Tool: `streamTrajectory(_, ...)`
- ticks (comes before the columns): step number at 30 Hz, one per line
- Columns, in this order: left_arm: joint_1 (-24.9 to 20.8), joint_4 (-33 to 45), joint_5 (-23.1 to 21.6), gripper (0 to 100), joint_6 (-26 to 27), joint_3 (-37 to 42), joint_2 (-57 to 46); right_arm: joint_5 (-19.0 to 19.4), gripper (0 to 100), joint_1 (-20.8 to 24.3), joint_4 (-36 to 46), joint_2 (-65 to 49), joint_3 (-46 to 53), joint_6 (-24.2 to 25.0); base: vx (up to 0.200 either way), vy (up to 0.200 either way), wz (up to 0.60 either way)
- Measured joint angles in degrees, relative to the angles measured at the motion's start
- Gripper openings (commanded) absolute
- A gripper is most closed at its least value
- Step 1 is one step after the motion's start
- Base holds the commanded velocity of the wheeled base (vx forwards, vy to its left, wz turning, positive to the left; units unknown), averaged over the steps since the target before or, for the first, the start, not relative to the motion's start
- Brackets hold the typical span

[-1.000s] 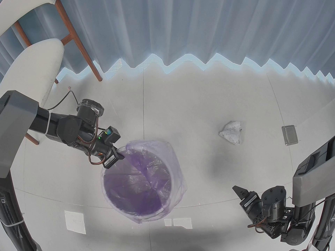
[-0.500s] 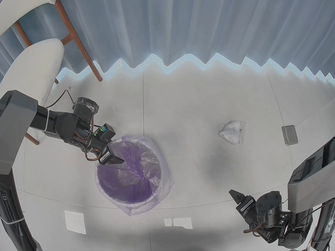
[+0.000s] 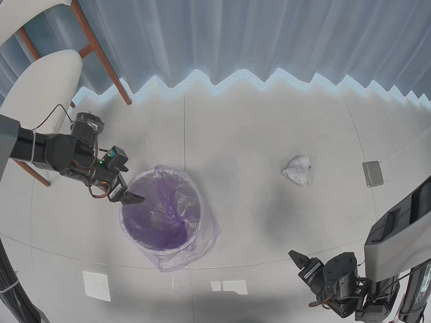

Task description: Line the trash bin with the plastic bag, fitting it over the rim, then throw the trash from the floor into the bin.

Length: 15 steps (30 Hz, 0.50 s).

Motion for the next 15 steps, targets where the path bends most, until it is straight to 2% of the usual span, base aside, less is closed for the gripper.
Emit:
streamTrajectory(8, 3.0, 2.6, -0.8, 100, -2.1, 2.0, -7.2, 0.1, 100, 3.7, 0.0, 2.1, 0.0, -0.4, 0.0, 0.0, 0.0)
streamTrajectory(11, 3.2, 3.1, -1.3, 100, -7.9, 4.5, -11.5, 0.7, 100, 4.6, 0.0, 2.9, 0.0, -1.9, 0.0, 0.0, 0.0)
streamTrajectory(15, 2.6, 3.2, -1.7, 100, -21.0, 9.7, -19.4, 4.2, 100, 5.2, 0.0, 3.4, -0.5, -7.1, 0.0, 0.0, 0.0)
